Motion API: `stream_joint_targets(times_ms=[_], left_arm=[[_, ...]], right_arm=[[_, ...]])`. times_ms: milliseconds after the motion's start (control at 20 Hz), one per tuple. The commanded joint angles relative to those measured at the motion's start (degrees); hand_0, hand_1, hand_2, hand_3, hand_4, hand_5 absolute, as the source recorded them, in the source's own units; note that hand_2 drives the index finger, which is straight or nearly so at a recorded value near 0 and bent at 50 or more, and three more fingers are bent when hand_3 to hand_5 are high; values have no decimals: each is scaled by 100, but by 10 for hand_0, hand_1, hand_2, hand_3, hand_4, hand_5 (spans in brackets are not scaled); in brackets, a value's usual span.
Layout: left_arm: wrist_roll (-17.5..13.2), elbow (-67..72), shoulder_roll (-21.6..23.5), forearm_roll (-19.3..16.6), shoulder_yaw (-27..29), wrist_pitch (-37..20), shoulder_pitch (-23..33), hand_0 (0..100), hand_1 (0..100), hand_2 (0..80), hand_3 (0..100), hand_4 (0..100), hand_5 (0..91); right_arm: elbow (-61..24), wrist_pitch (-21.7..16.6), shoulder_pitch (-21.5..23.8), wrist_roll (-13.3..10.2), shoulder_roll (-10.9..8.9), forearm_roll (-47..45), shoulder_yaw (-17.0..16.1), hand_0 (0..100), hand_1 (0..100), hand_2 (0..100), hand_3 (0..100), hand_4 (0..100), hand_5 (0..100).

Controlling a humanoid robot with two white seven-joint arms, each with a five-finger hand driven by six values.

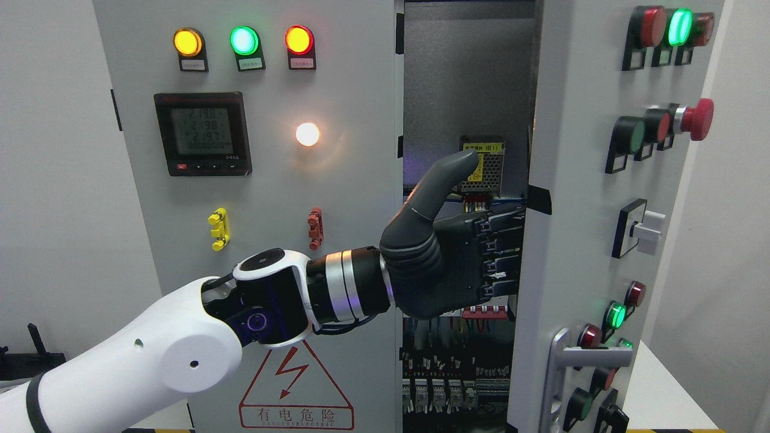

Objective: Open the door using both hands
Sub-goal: 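Push the button door outward with the left hand, swinging it open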

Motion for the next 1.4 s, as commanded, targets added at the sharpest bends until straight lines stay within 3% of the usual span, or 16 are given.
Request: stream_joint_targets(times_ms=[0,301,551,751,952,1352], left_arm=[[70,92,-600,-34,46,65,24,0,0,0,0,33,0],[184,144,-1057,-429,117,180,50,0,0,0,0,33,0],[263,452,-1470,-474,125,285,59,0,0,0,0,33,0],[272,584,-1839,-781,204,311,50,0,0,0,0,33,0],[614,856,-2358,-834,423,539,41,0,0,0,0,33,0],[667,848,-2482,-922,442,505,24,0,0,0,0,33,0]], right_arm=[[0,-2,0,-4,-1,-4,8,0,0,0,0,0,0],[0,-2,0,-4,-1,5,-1,0,0,0,0,0,0],[0,-2,0,-4,-1,-3,-1,0,0,0,0,0,0],[0,-2,0,-4,-1,-4,-1,0,0,0,0,0,0],[0,-2,0,-4,-1,-3,-1,0,0,0,0,0,0],[0,-2,0,-4,-1,5,-1,0,0,0,0,0,0]])
